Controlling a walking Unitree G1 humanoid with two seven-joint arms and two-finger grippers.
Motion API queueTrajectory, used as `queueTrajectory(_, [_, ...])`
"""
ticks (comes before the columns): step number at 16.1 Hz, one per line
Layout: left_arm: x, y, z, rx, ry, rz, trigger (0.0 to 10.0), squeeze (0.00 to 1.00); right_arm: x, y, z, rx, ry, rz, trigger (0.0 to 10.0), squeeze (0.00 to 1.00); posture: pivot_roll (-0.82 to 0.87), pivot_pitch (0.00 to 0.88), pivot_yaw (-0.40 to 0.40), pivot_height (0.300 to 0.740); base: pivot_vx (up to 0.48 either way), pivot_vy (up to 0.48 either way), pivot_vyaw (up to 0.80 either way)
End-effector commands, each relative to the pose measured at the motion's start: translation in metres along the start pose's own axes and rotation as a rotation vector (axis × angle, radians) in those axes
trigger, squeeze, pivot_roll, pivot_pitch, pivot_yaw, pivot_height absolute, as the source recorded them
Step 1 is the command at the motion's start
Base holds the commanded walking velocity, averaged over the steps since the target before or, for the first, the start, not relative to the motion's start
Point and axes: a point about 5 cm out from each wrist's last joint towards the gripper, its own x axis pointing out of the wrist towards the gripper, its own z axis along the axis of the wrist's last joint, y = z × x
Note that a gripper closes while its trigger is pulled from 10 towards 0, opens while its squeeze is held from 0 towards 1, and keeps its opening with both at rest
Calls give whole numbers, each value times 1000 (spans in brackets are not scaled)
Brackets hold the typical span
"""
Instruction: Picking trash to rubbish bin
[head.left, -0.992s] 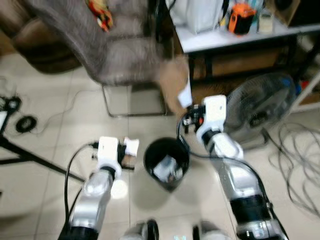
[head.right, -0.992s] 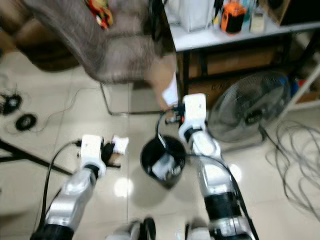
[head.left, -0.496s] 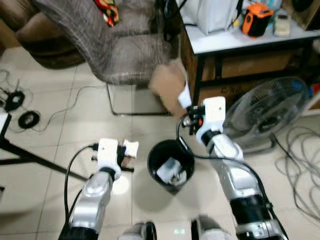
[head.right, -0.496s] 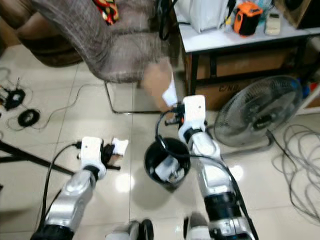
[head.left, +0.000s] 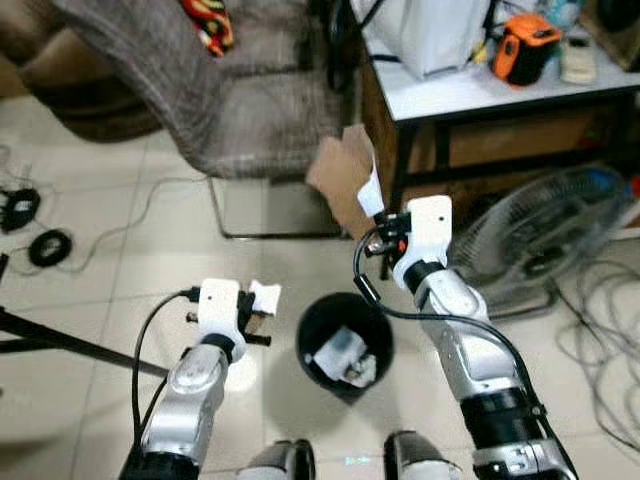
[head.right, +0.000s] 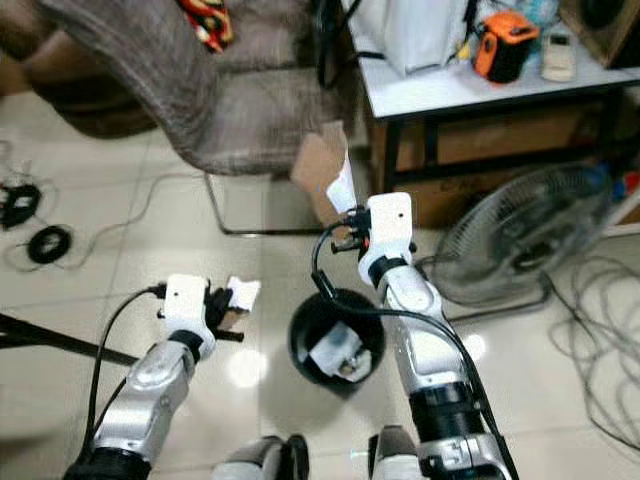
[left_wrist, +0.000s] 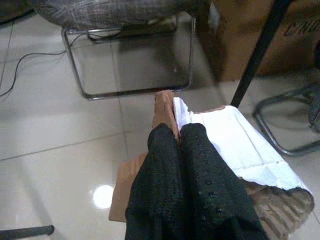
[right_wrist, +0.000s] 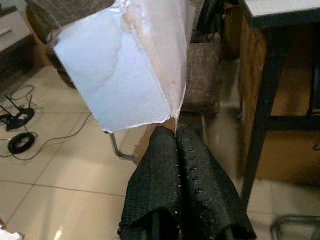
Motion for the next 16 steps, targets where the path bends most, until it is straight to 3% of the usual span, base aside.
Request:
queueTrajectory(1, [-2,0,-11,7,41,3,0,0,-3,-3,-12,-6,43,-17,10000,0,-92,217,114,740,0,0,0])
queueTrajectory(9, [-9,5,-47,69,236,-59,0,0,-3,-8,-71,54,313,-60,10000,0,-60,232,133,740,0,0,0])
queueTrajectory(12, [-7,-11,-61,84,289,-153,0,0,-4,-15,-76,39,332,-99,10000,0,-76,242,142,740,0,0,0])
queueTrajectory(14, [-3,-19,-61,107,291,-191,0,0,-5,-15,-80,74,360,-112,10000,0,-94,246,152,740,0,0,0])
queueTrajectory(16, [-1,-24,-59,111,289,-213,0,0,-11,-10,-98,131,455,-102,10000,0,-91,249,157,740,0,0,0])
